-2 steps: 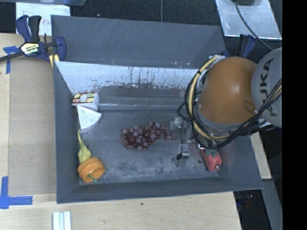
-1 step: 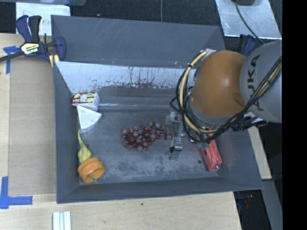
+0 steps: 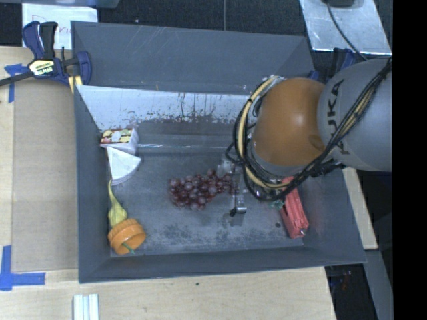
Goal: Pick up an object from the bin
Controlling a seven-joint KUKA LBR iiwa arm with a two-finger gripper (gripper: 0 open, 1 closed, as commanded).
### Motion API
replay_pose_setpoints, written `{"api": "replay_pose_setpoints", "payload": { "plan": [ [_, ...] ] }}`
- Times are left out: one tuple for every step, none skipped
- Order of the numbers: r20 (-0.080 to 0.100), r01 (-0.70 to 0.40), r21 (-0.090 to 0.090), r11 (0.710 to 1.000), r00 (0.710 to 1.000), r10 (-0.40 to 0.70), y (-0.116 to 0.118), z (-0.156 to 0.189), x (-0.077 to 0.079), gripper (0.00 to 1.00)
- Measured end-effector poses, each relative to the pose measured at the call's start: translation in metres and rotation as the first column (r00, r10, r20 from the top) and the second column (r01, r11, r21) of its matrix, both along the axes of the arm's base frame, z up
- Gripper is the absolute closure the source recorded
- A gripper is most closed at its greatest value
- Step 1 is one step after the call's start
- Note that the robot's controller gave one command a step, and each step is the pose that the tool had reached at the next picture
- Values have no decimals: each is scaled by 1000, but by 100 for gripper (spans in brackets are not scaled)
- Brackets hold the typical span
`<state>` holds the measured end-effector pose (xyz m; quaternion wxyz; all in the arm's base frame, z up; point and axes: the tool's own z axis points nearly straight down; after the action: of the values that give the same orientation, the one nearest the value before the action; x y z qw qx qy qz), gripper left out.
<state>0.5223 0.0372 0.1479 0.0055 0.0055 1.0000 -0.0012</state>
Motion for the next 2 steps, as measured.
{"api": "replay_pose_setpoints", "payload": {
  "plan": [
    [1, -100, 0, 995, 995, 100, 19, -16, 6, 0],
    [5, 193, 3, 981, 981, -193, 19, -31, 16, 0]
  ]
}}
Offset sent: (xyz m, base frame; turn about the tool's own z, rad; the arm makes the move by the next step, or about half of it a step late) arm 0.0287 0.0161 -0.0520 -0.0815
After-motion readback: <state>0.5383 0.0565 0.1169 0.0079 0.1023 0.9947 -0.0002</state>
